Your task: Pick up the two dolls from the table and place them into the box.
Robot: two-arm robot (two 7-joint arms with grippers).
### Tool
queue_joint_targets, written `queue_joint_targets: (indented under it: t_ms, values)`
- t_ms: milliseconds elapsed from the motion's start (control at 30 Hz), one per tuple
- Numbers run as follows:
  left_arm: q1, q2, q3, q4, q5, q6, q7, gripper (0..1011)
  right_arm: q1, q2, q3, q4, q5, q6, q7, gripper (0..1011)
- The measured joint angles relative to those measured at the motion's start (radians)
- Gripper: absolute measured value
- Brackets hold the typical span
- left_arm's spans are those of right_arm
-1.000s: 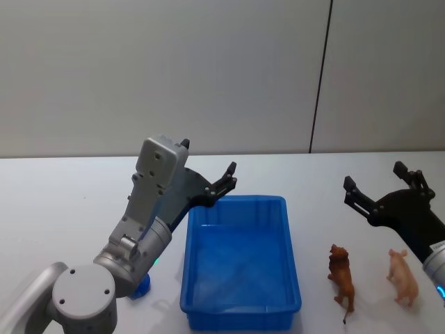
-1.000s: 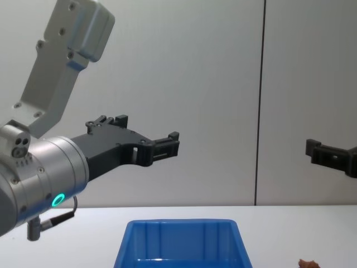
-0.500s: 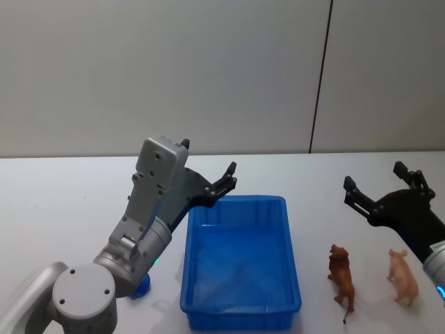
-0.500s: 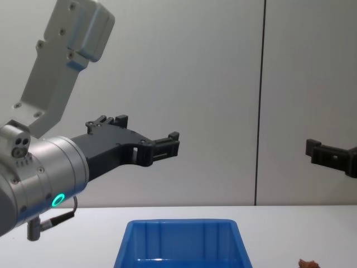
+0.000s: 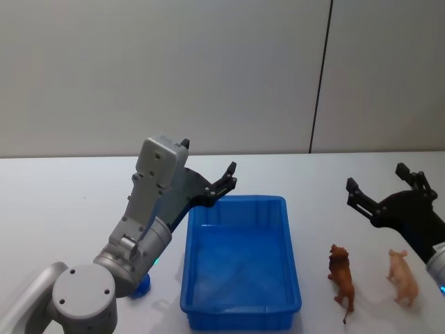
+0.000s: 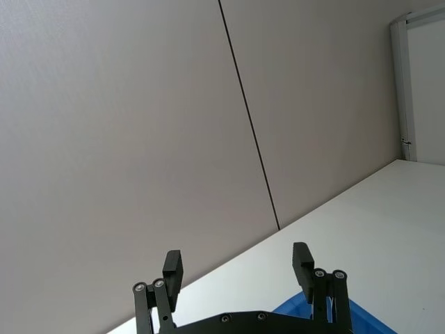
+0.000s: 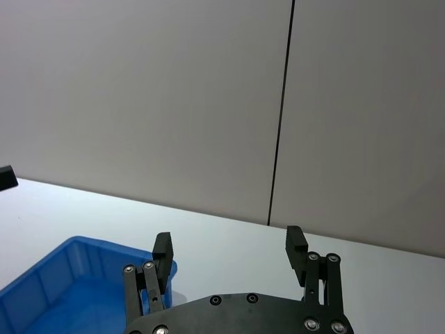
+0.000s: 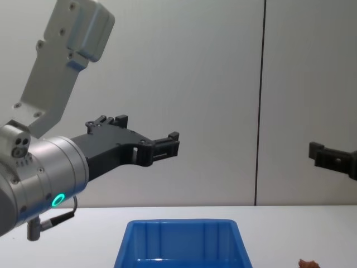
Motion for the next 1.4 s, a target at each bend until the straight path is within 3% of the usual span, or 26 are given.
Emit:
queue_joint_targets:
  t_ms: [433,767,1100,1400]
  values:
    - [0.000,0.000,0.000,0.000,0.000,0.000,0.000,1001,-0.020,0.050,0.032,0.026,0.016,0.056,0.035,1001]
    - [0.000,0.000,0.000,0.000,0.000,0.000,0.000,1001,-0.049,0.087,0.051,0.057,0.019,0.143,0.045,1001]
    - [0.000,0.000,0.000,0.000,0.000,0.000,0.000,1001,-0.058,0.092,0.050,0.116,0.005,0.213,0.050,1001]
    - [0.000,0.000,0.000,0.000,0.000,0.000,0.000,1001,-0.055,0.080,0.035,0.161,-0.025,0.240,0.056,1001]
